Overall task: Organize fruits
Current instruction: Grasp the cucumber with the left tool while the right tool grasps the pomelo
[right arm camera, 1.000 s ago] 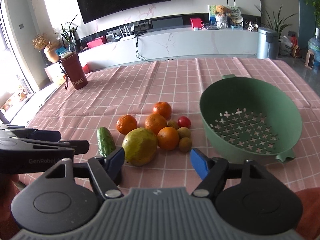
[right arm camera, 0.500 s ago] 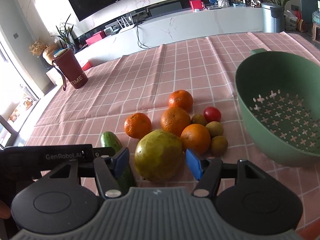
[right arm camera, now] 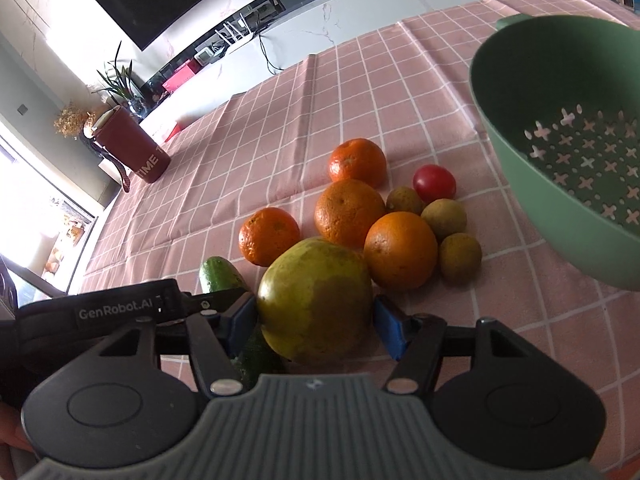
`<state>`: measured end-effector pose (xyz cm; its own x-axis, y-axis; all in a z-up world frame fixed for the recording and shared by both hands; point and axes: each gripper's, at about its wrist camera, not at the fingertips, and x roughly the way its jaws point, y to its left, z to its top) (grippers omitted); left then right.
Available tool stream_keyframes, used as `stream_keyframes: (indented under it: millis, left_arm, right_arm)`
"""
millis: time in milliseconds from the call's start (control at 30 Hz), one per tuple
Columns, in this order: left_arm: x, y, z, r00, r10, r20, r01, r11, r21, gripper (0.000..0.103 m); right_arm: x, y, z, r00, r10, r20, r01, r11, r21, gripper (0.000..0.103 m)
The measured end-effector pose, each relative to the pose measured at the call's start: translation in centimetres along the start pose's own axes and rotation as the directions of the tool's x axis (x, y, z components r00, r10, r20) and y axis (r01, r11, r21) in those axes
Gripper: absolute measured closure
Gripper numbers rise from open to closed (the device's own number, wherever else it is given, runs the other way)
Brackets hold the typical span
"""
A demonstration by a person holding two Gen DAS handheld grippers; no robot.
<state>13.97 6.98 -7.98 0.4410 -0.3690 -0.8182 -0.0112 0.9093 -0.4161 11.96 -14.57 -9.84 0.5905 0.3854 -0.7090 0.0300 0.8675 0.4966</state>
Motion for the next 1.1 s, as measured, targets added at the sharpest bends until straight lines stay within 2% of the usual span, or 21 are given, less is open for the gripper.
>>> stream_keyframes:
  millis: [100, 267, 567, 667, 800, 1000, 1100]
  left_arm:
    - [0.0, -0.1, -0.1, 1.000, -0.024, 0.005, 0.024, 1.000, 0.010, 0.049]
    - [-0.7, -0.8, -0.4, 1.000, -0.013, 0.018, 0.012, 0.998, 0.054, 0.050]
    - [-3.3, -1.6, -0.8, 1.000, 0.002, 0.013, -0.003, 0.992, 0.123, 0.051]
    - [-1.8, -1.9, -0.6, 0.999, 0.051, 0.021, -0.052, 0.996, 0.072, 0.050]
    - [-0.8, -2.2, -0.6, 0.997, 0.079, 0.001, -0.079, 0.995, 0.066, 0.050]
    - [0.3, -2.8, -1.4, 0.992, 0.129, 0.010, -0.129, 0.989, 0.068, 0.036]
    - [0.5, -3.0, -1.3, 0.989, 0.148, 0.021, -0.149, 0.986, 0.071, 0.036]
  right_arm:
    - [0.1, 0.2, 0.2, 1.000, 0.000, 0.000, 0.000, 1.000, -0.007, 0.043]
    - [-0.4, 0.5, -0.2, 1.000, -0.019, -0.017, 0.018, 0.999, -0.040, 0.043]
    - [-2.7, 0.7, -1.6, 0.989, -0.130, -0.067, 0.121, 0.985, -0.122, 0.043]
    - [-2.9, -0.3, -1.7, 0.991, -0.114, -0.075, 0.108, 0.991, -0.075, 0.043]
    - [-2.8, -0.8, -1.4, 0.993, -0.097, -0.066, 0.095, 0.995, -0.024, 0.043]
    - [-2.4, -0.3, -1.1, 0.994, -0.110, -0.027, 0.109, 0.993, -0.043, 0.042]
    - [-1.9, -0.5, -0.9, 0.994, -0.102, -0.030, 0.101, 0.994, -0.038, 0.042]
